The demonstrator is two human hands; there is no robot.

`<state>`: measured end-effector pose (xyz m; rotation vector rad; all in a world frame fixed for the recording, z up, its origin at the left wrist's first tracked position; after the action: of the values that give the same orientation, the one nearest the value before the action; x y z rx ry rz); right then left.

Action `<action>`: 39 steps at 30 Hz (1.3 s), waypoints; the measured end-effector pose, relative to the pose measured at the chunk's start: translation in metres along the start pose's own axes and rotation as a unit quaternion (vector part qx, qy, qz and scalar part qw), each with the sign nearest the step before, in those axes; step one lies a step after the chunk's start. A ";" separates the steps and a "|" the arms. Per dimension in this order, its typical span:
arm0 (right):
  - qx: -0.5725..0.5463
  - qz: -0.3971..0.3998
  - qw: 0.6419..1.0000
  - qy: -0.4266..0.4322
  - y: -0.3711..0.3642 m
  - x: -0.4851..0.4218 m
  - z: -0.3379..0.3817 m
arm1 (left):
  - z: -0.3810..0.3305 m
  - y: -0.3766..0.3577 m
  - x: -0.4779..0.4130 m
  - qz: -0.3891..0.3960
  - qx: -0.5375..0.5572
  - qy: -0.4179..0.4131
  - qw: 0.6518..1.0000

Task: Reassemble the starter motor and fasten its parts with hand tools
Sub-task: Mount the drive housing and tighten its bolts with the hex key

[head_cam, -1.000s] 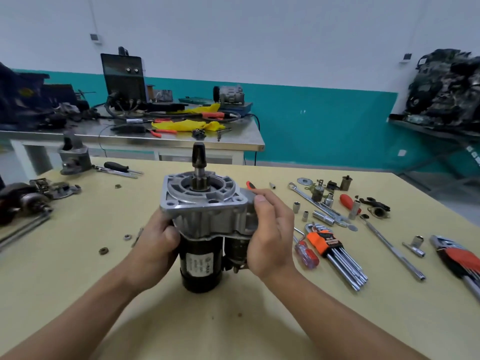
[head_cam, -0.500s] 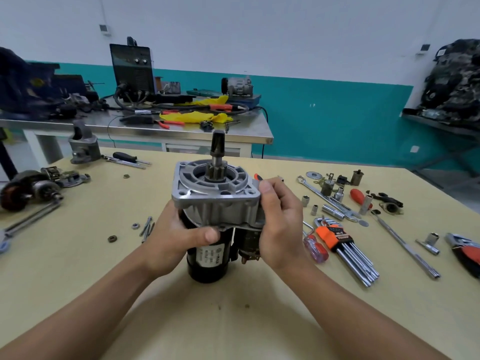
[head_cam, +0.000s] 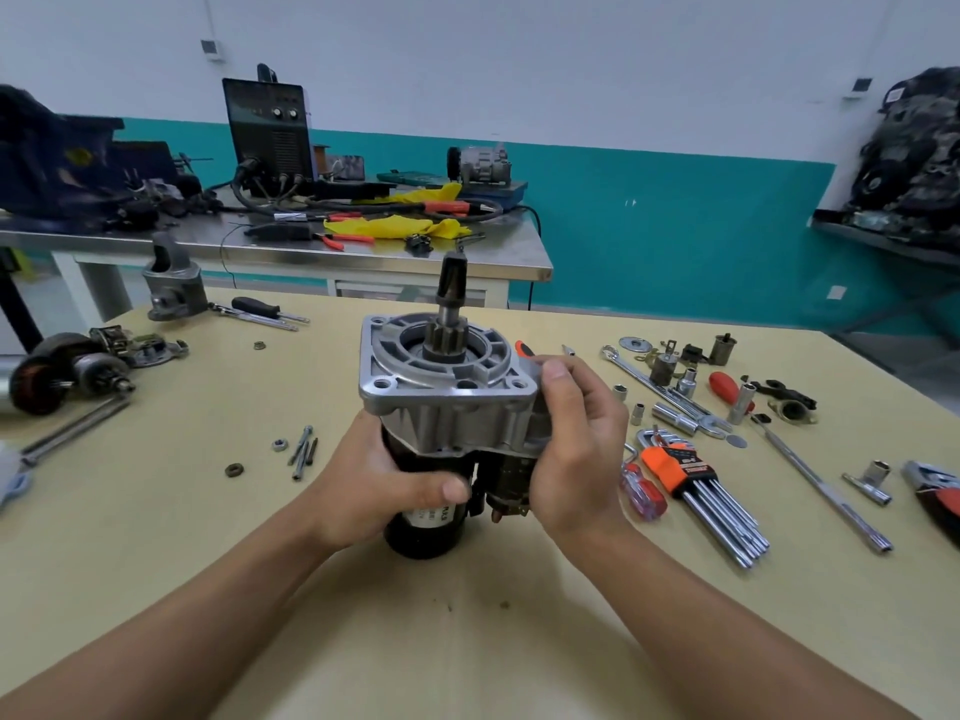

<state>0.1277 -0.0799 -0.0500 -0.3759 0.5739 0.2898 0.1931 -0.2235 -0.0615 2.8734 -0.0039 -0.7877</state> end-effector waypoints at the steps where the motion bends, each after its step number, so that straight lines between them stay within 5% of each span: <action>1: 0.002 -0.003 1.000 0.000 0.001 0.000 0.000 | 0.000 -0.001 0.000 -0.003 0.005 0.007 1.000; 7: -0.013 0.015 1.000 -0.011 0.000 0.001 0.005 | 0.007 -0.003 0.004 -0.090 0.029 -0.001 0.996; 16: 0.030 0.181 0.982 -0.034 0.007 0.007 -0.002 | 0.008 -0.007 0.007 -0.142 0.102 -0.017 0.985; 22: 0.061 0.187 0.979 -0.060 0.009 0.002 -0.004 | 0.006 -0.005 0.007 -0.076 0.056 -0.004 0.996; 26: 0.073 0.173 0.980 -0.058 0.010 0.006 -0.003 | -0.007 0.034 0.010 0.073 -0.043 0.123 0.989; 29: 0.084 0.170 0.979 -0.073 0.010 0.007 0.000 | -0.021 0.087 0.017 -0.024 -0.251 0.223 0.941; 32: 0.089 0.165 0.979 -0.077 0.009 0.008 0.001 | -0.022 0.114 0.022 -0.186 -0.462 0.286 0.819; 35: 0.096 0.163 0.979 -0.071 0.007 0.009 0.004 | -0.011 0.107 0.022 -0.175 -0.530 0.337 0.758; 39: 0.099 0.158 0.980 -0.068 0.007 0.010 0.006 | 0.005 0.090 0.022 -0.143 -0.564 0.368 0.725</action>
<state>0.1358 -0.0690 -0.0529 -0.0687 0.5207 0.5545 0.2132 -0.3140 -0.0626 1.7609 0.7402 0.3544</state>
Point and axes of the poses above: each hand's wrist, its own x-axis away from the middle knuckle, its own y-axis out of the back of the hand, z = x × y, the point moved 2 cm from there along -x, towards the middle knuckle, and after that the axes turned 1 degree about y, right-handed, at the moved point
